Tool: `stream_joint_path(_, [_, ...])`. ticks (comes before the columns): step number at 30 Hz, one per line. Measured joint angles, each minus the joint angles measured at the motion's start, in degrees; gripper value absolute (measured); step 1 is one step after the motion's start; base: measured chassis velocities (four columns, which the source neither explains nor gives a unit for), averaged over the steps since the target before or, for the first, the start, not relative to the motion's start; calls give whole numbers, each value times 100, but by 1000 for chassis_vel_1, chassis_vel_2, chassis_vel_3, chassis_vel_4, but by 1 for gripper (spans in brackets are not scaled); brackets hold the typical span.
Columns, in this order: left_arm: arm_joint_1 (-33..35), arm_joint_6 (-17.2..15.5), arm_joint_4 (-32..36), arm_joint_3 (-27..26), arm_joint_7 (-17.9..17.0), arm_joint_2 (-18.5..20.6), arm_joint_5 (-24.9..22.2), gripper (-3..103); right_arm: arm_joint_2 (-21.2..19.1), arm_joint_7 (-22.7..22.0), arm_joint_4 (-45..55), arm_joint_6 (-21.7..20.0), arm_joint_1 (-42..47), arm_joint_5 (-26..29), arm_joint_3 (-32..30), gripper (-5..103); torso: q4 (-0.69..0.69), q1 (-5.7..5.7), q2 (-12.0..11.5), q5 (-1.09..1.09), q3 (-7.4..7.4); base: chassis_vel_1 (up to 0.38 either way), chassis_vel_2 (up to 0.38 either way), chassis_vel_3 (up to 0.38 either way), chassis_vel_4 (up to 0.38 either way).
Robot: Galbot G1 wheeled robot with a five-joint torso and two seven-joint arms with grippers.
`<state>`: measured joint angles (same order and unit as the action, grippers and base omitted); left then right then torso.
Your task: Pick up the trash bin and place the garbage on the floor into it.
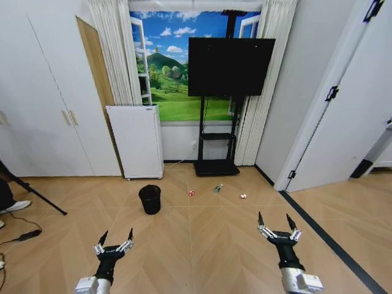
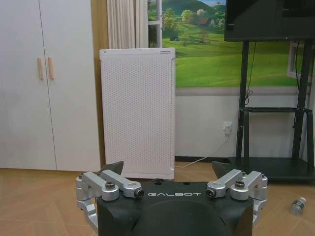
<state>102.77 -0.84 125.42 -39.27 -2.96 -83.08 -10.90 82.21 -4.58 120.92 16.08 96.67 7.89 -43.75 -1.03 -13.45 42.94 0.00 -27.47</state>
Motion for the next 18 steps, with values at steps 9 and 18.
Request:
stream_joint_path(9, [-9,7,-24,-39,0,-1,1,98,33,26,-30,-85,28,-11,14,100,0,0,0,0,0,0,0,0,0])
stream_joint_path(18, [33,12,4,-42,0,-19,32,98,31,96,-6,-106,67,8,-47,100,0,0,0,0,0,0,0,0,0])
